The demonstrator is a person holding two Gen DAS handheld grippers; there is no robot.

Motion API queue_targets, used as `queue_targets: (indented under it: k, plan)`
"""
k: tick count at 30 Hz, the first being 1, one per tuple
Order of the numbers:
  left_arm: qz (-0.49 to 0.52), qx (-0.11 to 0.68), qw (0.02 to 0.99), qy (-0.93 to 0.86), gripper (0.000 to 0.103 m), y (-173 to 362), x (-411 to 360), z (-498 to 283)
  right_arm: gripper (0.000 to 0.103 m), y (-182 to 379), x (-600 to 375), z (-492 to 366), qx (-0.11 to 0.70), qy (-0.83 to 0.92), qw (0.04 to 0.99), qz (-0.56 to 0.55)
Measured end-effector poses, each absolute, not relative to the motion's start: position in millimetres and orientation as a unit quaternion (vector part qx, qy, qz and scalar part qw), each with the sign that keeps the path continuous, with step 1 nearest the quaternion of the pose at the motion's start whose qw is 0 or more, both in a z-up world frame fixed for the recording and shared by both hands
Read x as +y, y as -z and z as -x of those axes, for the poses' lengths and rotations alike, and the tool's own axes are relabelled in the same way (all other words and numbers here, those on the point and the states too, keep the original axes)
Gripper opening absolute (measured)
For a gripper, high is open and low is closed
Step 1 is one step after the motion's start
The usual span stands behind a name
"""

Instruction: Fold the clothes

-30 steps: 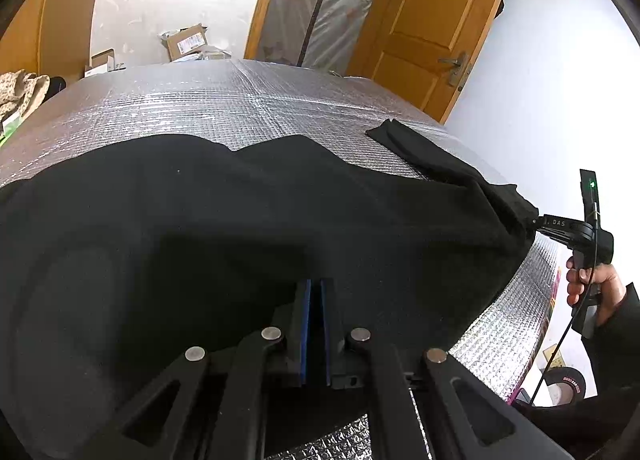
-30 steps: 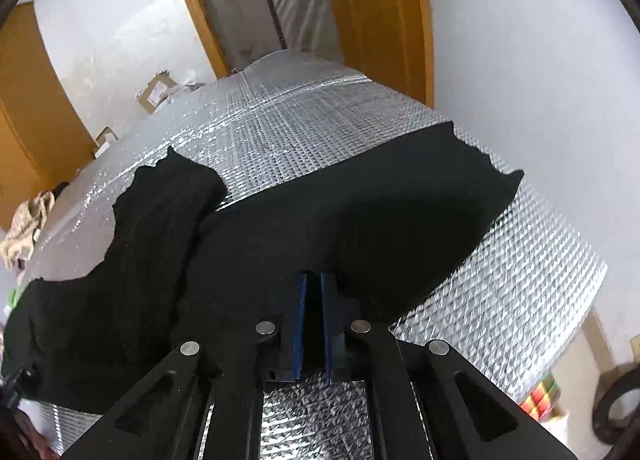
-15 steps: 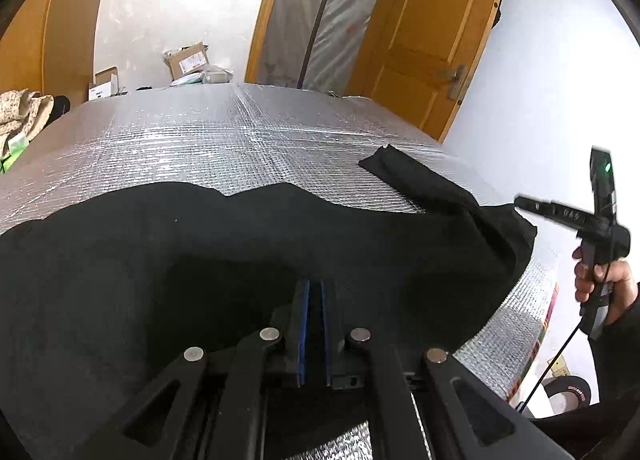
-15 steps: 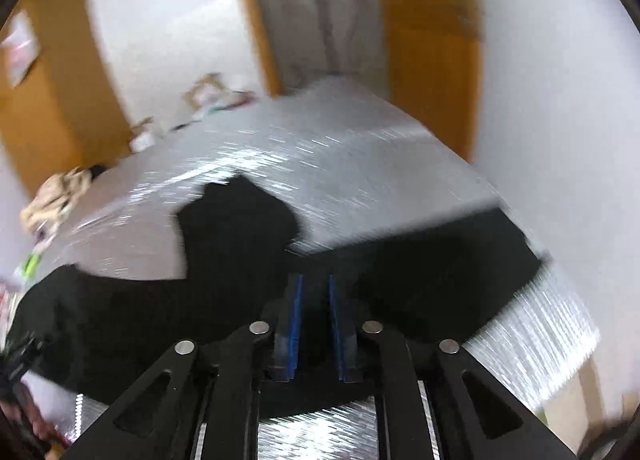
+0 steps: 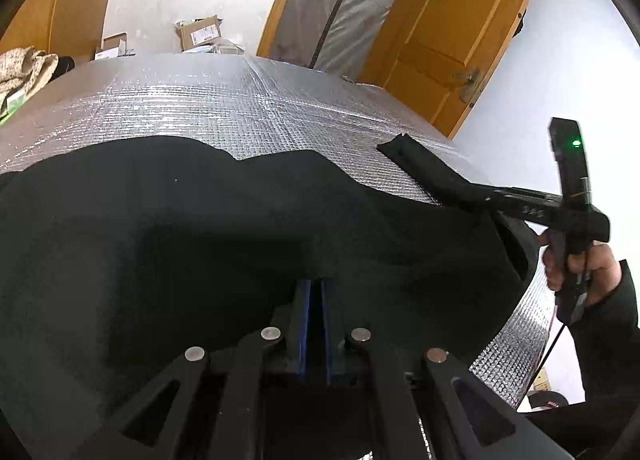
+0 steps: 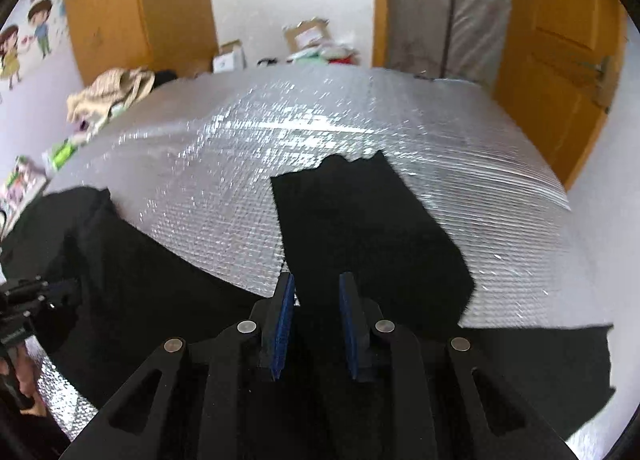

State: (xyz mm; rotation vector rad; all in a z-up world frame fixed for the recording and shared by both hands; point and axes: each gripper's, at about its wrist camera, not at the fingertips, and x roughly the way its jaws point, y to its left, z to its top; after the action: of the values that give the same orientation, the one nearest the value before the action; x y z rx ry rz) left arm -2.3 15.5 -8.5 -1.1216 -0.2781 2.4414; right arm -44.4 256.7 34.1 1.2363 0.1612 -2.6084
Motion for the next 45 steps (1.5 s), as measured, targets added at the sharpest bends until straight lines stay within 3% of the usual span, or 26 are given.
queue_targets:
  k: [10,13,26,34,40,43,45]
  plan:
    - [0.406,-0.11,0.221,-0.88,0.005,11,17,8,0.023,-10,248,70,0.09,0.869,0.144,-0.465]
    - [0.406,-0.11,0.221,-0.88,0.005,11,16,8,0.004,-11,254,70,0.085,0.874,0.131,-0.46]
    - [0.404,-0.103,0.217,-0.883,0.005,10,16,6,0.004,-64,368,26,-0.078,0.929,0.029,-0.361]
    - [0.404,-0.103,0.216,-0.883,0.005,9,17,5,0.004,-42,440,-11,-0.151,0.909,-0.083,-0.379]
    - [0.404,-0.101,0.215,-0.883,0.005,9,18,5,0.01,-20,469,-28,-0.228,0.886,-0.097,-0.391]
    - [0.403,-0.101,0.215,-0.884,0.005,9,18,5,0.031,-19,477,-28,-0.271,0.884,-0.072,-0.374]
    - [0.403,-0.1,0.214,-0.884,0.005,9,18,5,0.035,-18,481,-26,-0.291,0.881,-0.062,-0.368]
